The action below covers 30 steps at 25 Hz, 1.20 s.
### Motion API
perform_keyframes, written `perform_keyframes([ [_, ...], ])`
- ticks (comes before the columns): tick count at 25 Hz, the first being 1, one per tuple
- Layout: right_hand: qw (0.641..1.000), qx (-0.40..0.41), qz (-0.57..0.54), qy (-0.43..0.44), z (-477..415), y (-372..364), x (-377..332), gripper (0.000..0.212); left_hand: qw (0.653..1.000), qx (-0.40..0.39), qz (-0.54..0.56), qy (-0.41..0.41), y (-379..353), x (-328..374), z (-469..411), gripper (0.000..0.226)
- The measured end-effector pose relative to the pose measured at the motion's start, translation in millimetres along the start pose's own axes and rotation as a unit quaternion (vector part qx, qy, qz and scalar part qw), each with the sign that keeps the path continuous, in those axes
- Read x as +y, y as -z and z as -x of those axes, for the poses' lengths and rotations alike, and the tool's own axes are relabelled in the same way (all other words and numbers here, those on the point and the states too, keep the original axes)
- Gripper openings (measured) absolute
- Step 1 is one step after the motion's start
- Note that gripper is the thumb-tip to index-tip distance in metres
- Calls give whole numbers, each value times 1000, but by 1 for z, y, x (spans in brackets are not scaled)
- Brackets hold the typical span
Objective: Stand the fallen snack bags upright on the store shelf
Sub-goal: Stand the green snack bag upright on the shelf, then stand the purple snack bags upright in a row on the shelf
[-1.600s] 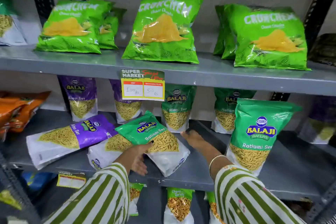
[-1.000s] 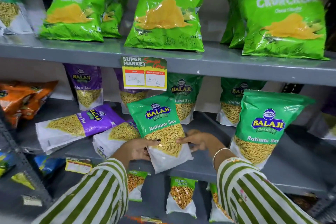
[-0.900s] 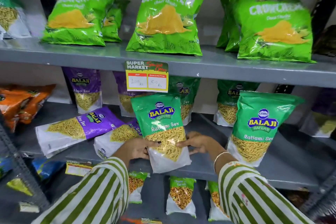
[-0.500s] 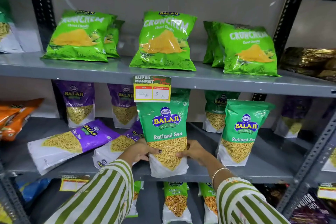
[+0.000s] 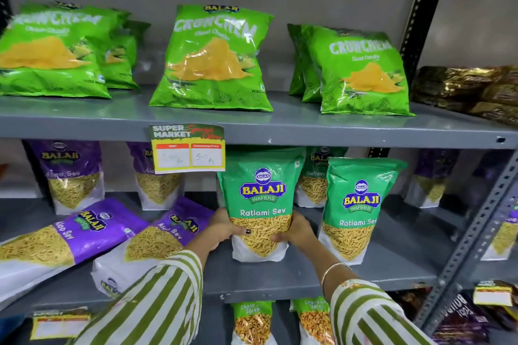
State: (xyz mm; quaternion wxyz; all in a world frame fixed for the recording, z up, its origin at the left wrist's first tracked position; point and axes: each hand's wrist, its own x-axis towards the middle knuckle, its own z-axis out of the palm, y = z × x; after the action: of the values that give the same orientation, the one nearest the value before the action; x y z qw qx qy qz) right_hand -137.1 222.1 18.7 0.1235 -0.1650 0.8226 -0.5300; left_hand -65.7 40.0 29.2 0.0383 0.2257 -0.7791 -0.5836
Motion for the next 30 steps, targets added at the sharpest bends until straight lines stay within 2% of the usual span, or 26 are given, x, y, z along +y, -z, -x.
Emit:
perform_keyframes([
  [2, 1000, 18, 1, 0, -17, 4, 11, 86, 999, 9, -29, -11, -9, 1, -19, 58],
  [5, 999, 26, 14, -17, -33, 5, 22, 73, 999, 16, -45, -17, -20, 0, -38, 59],
  [10, 1000, -4, -4, -18, -45, 8, 29, 70, 999, 30, -30, -5, -33, -2, -46, 57],
  [13, 999, -44, -2, -29, -45, 9, 33, 69, 998, 3, -56, 3, -28, -4, -43, 64],
  [14, 996, -65, 19, -54, -45, 11, 32, 65, 997, -7, -72, 8, -24, -5, -38, 69],
  [15, 991, -89, 53, -84, -43, 13, 31, 53, 996, -9, -87, 10, -17, -6, -33, 76],
  [16, 980, -116, 94, -135, -39, 16, 25, 31, 994, -3, -109, 11, -8, -7, -26, 81],
  [17, 959, -157, 121, -203, -34, 17, 17, 17, 991, 16, -135, 14, 5, -11, -22, 83],
  [19, 913, -213, 186, -293, -30, 12, 6, 34, 982, 58, -178, 30, 41, -16, -8, 80],
  [20, 904, -222, 207, -300, -26, 4, -2, 36, 976, 79, -198, 42, 66, -20, -1, 75],
  [21, 906, -216, 204, -300, -23, -7, -11, 37, 969, 100, -221, 47, 87, -22, 7, 68],
  [23, 940, -165, 154, -257, -17, -39, -23, 37, 964, 111, -237, 57, 130, -34, 18, 51],
  [25, 957, -145, 122, -219, -6, -83, -40, 37, 971, 84, -207, 85, 168, -54, 25, 37],
  [26, 957, -151, 102, -225, 1, -108, -46, 37, 977, 47, -173, 116, 184, -66, 26, 43],
  [28, 946, -176, 61, -267, 14, -160, -51, 43, 980, -42, -61, 184, 210, -92, 22, 47],
  [30, 935, -167, -43, -310, 21, -209, -55, 47, 977, -72, 15, 199, 227, -114, 15, 29],
])
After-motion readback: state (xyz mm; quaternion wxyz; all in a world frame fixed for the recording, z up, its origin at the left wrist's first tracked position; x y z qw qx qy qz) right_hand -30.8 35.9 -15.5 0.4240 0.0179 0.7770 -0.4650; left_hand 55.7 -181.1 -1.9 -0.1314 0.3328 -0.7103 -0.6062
